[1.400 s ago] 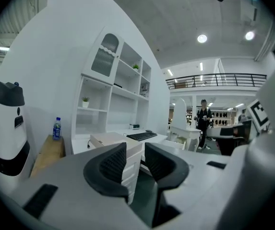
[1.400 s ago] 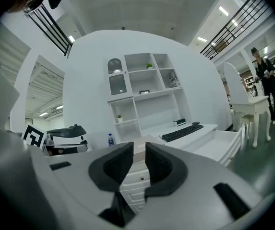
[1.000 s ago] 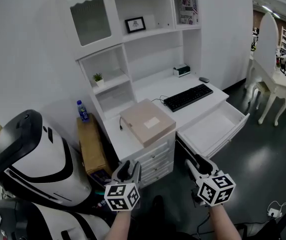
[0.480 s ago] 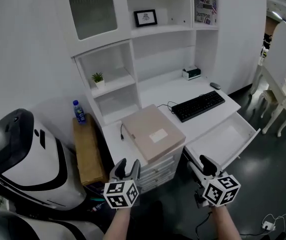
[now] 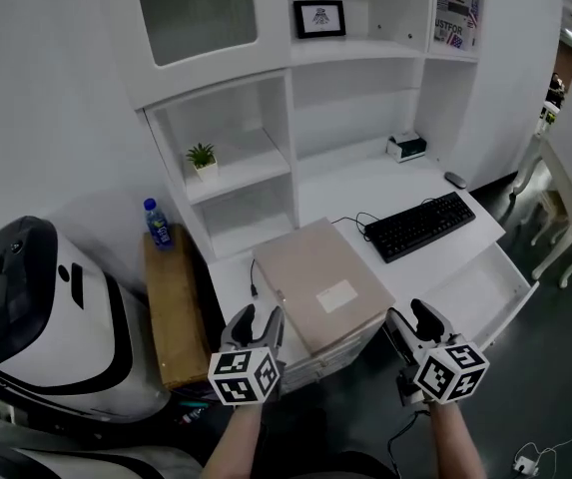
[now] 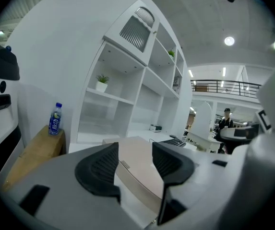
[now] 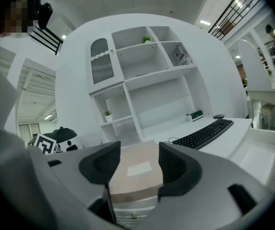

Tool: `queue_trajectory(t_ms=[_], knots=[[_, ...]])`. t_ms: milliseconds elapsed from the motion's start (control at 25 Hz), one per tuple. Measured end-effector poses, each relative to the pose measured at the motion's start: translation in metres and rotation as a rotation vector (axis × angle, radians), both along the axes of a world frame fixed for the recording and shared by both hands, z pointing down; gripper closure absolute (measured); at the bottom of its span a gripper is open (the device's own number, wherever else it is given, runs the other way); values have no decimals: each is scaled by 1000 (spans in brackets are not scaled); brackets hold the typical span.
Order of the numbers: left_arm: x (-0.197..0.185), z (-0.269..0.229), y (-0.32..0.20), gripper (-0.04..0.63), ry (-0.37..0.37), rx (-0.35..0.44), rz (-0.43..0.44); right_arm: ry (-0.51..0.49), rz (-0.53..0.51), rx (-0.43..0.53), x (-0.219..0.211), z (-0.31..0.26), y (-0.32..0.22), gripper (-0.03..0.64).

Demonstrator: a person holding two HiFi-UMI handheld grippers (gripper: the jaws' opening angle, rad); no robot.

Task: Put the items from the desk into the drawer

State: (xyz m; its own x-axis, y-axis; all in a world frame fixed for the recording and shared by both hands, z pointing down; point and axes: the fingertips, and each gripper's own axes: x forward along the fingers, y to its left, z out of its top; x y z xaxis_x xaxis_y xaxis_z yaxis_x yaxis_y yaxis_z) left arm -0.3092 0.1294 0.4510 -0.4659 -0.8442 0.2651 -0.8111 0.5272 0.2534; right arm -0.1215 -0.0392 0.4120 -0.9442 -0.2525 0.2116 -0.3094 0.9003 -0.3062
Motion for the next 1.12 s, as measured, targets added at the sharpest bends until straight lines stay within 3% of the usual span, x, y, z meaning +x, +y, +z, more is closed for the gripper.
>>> queue_trajectory(t_ms=[520, 1120], knots=[[-49, 15, -15, 399, 44, -19, -78, 48, -74, 20, -62, 15, -34, 379], [-60, 41, -38, 399, 115, -97, -258, 100, -259, -50, -105, 51, -77, 379]])
